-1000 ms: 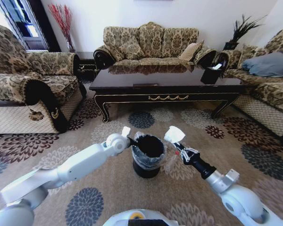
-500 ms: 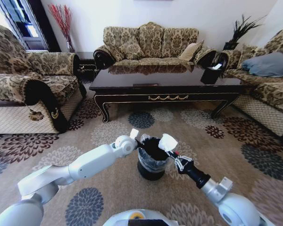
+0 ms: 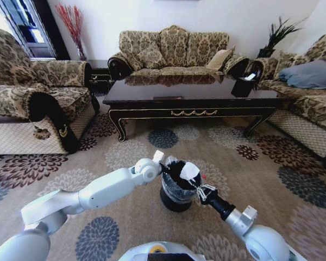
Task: Move to the front of the table and pick up the trash from the floor, then place it into the trash bin.
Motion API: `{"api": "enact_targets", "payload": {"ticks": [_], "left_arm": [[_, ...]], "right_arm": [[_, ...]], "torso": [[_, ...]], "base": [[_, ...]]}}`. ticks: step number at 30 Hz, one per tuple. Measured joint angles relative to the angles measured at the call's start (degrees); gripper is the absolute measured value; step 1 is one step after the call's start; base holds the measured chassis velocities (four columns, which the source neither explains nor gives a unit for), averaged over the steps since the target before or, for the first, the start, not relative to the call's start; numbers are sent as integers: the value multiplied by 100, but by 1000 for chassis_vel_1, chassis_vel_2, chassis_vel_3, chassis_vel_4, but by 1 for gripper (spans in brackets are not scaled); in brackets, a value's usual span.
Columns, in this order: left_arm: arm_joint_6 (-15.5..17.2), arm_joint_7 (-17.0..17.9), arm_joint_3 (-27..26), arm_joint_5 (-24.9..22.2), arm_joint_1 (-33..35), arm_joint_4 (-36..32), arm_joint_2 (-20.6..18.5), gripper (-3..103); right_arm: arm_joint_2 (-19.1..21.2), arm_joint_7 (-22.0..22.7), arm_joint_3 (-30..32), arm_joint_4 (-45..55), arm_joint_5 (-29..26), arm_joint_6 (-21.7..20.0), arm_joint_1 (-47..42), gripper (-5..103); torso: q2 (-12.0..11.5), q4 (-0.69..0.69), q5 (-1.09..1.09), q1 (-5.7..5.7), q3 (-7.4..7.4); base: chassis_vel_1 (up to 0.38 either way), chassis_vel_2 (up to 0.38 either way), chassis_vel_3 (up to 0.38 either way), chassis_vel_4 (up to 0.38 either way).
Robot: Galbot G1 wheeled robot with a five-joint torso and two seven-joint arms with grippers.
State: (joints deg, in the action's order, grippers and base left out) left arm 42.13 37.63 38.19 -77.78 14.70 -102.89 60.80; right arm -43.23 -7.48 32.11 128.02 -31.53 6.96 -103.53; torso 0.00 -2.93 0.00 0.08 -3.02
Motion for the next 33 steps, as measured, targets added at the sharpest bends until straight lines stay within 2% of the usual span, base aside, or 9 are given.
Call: {"api": "enact_targets", "payload": {"ticks": [2,9,10,16,19,21,24,27,33], "left_arm": [[1,0,-50,-11,10,-33,-15,3],[1,0,-191,-9,33,-67,-83,3],[1,-5,-240,-16,39,-80,-86,3],[0,-8,-441,-47,91,-87,-88,3],[0,-7,-441,-45,107,-130,-131,3],[1,-12,-442,-48,151,-185,-173,3],[1,-13,-443,-46,174,-212,-206,3],[1,-19,-443,-43,178,-247,-241,3],[1,-22,-443,-30,195,-251,-274,3]], "right_arm": [[11,16,-7,-48,2,-7,34,-2],[-28,125,-71,-81,-12,-74,116,20],[-36,144,-103,-59,-10,-112,127,30],[-77,204,-138,62,-49,-232,158,52],[-81,218,-148,61,-60,-247,191,58],[-89,240,-150,50,-90,-265,236,69],[-90,253,-150,41,-110,-277,255,74],[-83,251,-129,11,-43,-280,260,91],[-63,231,-69,-8,178,-245,253,100]], "torso": [[0,-1,0,0,0],[0,0,0,0,0],[0,0,0,0,0],[0,-2,-2,0,0],[0,-1,-1,0,0],[0,0,-1,0,0],[0,0,-1,0,0],[0,0,-1,0,0],[0,-1,0,0,0]], "base": [[0,0,0,0],[0,0,0,0],[0,0,0,0],[0,0,0,0],[0,0,0,0],[0,0,0,0],[0,0,0,0],[0,0,0,0],[0,0,0,0]]}}
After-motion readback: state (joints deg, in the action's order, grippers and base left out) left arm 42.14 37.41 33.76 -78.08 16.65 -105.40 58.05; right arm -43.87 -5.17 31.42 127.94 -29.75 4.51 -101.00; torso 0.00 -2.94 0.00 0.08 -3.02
